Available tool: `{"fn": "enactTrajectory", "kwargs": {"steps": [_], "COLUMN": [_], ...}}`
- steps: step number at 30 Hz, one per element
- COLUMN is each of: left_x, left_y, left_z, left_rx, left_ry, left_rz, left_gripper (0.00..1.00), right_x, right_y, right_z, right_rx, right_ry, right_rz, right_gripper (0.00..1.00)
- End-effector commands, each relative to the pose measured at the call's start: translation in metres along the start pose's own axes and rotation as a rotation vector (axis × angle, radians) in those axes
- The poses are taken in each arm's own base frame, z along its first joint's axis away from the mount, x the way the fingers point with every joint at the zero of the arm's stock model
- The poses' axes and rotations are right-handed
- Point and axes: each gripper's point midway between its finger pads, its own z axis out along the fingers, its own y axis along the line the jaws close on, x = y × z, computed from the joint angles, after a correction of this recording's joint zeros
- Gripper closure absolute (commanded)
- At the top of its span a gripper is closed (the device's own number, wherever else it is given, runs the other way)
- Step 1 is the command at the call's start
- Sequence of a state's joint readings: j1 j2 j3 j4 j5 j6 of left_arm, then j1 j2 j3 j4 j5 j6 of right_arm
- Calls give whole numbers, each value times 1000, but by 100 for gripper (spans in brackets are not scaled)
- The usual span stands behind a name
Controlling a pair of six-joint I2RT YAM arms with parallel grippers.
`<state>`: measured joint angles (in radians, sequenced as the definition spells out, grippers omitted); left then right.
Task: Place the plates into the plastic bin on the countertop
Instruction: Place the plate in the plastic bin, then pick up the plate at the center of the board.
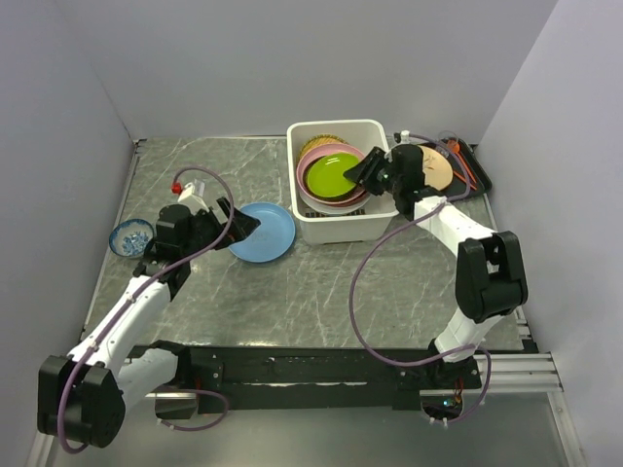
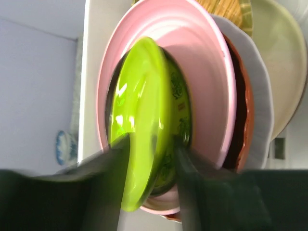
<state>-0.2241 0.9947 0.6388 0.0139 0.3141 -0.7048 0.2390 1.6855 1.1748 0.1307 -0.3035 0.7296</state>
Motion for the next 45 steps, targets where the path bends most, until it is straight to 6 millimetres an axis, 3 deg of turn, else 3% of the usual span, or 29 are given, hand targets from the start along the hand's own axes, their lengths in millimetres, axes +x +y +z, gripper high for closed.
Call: {"fn": "enactTrajectory", "kwargs": {"steps": [1,4,7,8,12,17,25,29,33,35,36,45], "left_x": [0,3,6,5,-4,0,19,26,36,41,41,54], "left_y": [-2,1,6,8,18,35,77,88,97,102,103,112], "left_z": [8,12,14,13,9,2,-3,-1,1,3,4,29], "left_rx": [30,31,17,6,-69,-168,-350,-394,-424,-434,-437,-431], "left_ry": [-12,-4,-4,-10,-53,-51,-34,-18,12,18,18,65], "left_rz": [-12,-23,-27,-28,-20,-30,-79,-109,-136,-154,-160,-229], "left_gripper": [1,1,1,1,1,1,1,1,1,1,1,1], "right_x": [-34,-41,-51,-52,-66,-73,-35,-12,14,17,24,34], "right_y": [21,19,19,14,31,53,88,102,98,99,92,70], "right_z": [-17,-31,-50,-55,-80,-89,-69,-70,-80,-90,-92,-137], "right_rx": [-22,13,44,70,38,-44,-150,-175,-168,-175,-157,-91], "right_ry": [-99,-136,-195,-215,-295,-315,-207,-162,-130,-135,-117,-153], "right_rz": [-74,-98,-123,-125,-142,-119,-125,-150,-163,-168,-167,-196], "right_gripper": [31,17,10,9,5,4,4,4,4,4,4,2]}}
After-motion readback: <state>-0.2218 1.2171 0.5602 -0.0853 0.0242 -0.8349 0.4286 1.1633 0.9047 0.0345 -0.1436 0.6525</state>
